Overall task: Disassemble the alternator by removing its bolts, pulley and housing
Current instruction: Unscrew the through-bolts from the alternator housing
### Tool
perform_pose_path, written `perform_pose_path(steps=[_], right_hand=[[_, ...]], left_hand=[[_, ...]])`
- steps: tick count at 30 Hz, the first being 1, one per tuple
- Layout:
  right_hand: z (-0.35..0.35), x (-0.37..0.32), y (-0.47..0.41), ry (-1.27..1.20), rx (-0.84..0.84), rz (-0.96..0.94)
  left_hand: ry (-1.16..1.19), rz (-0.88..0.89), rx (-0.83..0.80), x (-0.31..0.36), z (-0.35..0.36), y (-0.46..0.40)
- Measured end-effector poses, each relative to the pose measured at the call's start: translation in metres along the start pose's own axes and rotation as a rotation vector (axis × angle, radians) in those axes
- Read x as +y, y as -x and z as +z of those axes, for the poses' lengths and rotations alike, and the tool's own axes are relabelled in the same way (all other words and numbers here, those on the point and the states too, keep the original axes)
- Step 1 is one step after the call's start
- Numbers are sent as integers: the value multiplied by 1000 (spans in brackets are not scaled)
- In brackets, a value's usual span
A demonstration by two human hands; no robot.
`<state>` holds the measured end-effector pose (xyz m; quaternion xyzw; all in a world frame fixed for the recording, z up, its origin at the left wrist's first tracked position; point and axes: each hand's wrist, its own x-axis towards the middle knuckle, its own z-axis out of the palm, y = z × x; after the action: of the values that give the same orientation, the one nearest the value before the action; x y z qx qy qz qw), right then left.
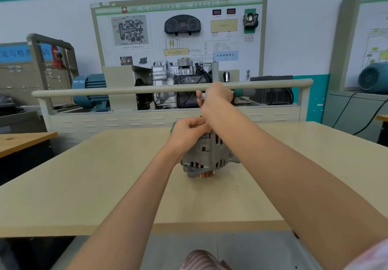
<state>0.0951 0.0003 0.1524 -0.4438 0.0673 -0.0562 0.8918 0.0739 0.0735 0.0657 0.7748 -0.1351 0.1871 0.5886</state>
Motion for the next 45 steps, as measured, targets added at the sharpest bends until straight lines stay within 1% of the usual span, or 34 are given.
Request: perform_pose_path(steps=[5,7,9,10,11,12,14,15,16,17,19,21,23,25,26,28,29,30,32,33,34,35,38,39,43,45], right_hand=[[-8,-12,-17,340,-366,225],[-9,-16,-17,427,-457,287],[-10,-16,-17,443,-483,292],[-8,-14,-15,424,-460,274],[-7,-10,-12,389,-391,222],[-5,-4,-8,328,-290,129],[-2,8,-3,181,-44,-115],[-1,12,-2,110,56,-196],[0,14,-2,82,94,-218],[0,13,-4,99,80,-190],[-2,6,-7,214,-64,-40],[-4,-2,-14,315,-299,116],[-8,-7,-17,387,-527,222],[-12,-10,-20,392,-672,314],[-14,-11,-20,369,-694,334],[-14,-10,-19,302,-636,315],[-13,-7,-17,243,-546,271],[-11,-2,-13,185,-409,184],[-8,9,-9,73,-97,-82],[-6,12,-8,24,15,-182],[-4,13,-8,-3,61,-215],[-3,14,-8,8,60,-201],[-3,10,-9,97,-25,-109],[-3,7,-11,121,-83,-65],[-14,-4,-22,170,-493,219],[-19,-8,-22,144,-590,283]], left_hand=[[8,-42,-92,1,-3,0],[15,-44,-87,0,-4,-1],[25,-41,-76,-1,-3,-2],[34,-39,-71,-1,-3,-1],[48,-37,-62,-2,-3,-1],[56,-34,-45,-1,-2,-1],[37,-18,1,-1,-2,-1],[19,-16,20,-1,-1,-1],[4,-19,34,-1,0,-1],[-1,-21,43,-2,1,-1],[1,-14,33,-1,2,0],[-12,-20,-9,0,0,0],[-22,-42,-72,0,-3,0],[-12,-49,-100,0,-5,0],[-1,-41,-86,0,-4,0],[26,-16,-32,-1,-1,1],[36,-12,-11,-2,0,2],[38,-15,3,-2,1,2],[-1,-24,24,-2,2,1],[-26,-26,32,-3,2,0],[-39,-25,37,-3,2,0],[-36,-21,40,-3,3,1],[-22,-5,41,-1,3,2],[-21,-7,32,0,2,3],[-13,-38,-52,2,-2,2],[-15,-35,-55,1,-2,2]])
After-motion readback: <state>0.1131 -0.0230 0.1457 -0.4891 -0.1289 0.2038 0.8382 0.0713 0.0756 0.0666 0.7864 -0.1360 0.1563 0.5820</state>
